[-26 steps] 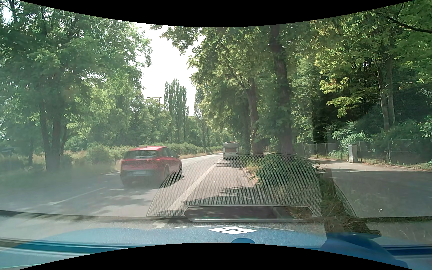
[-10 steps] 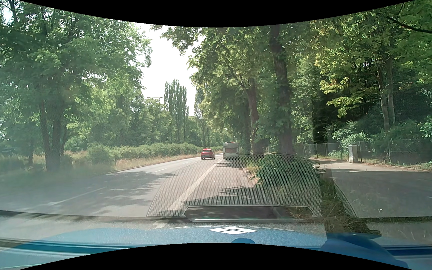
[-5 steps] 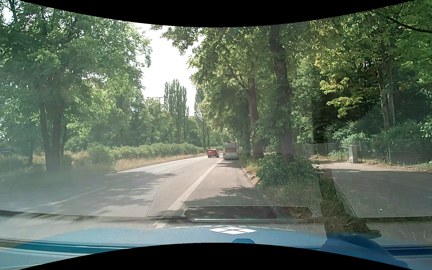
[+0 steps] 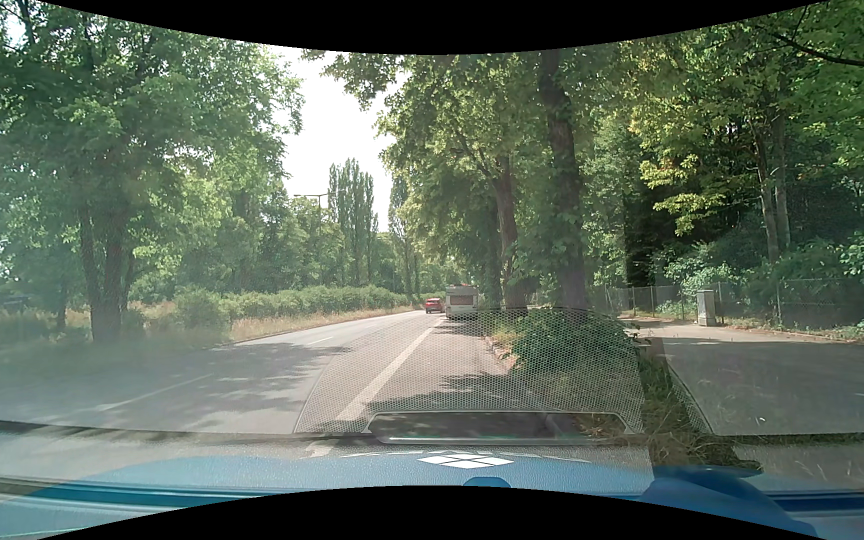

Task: Follow the waypoints while adhering to traffic rules and regulations

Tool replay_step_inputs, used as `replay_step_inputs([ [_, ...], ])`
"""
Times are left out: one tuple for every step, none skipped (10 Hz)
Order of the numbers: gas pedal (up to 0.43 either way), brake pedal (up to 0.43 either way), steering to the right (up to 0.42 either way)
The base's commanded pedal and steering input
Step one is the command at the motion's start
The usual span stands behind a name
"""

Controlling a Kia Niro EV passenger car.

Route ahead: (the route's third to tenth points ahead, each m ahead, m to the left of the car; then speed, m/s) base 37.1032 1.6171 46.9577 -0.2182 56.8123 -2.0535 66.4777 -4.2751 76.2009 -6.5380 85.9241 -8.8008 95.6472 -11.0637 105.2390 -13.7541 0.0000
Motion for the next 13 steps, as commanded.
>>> replay_step_inputs([
  [0.0, 0.396, 0.006],
  [0.0, 0.396, 0.006],
  [0.0, 0.396, 0.006],
  [0.0, 0.396, 0.006],
  [0.0, 0.396, 0.006],
  [0.0, 0.396, 0.006],
  [0.0, 0.396, 0.006],
  [0.0, 0.396, 0.008],
  [0.0, 0.396, 0.009],
  [0.0, 0.396, 0.009],
  [0.0, 0.396, 0.009],
  [0.0, 0.396, 0.009],
  [0.0, 0.396, 0.009],
])
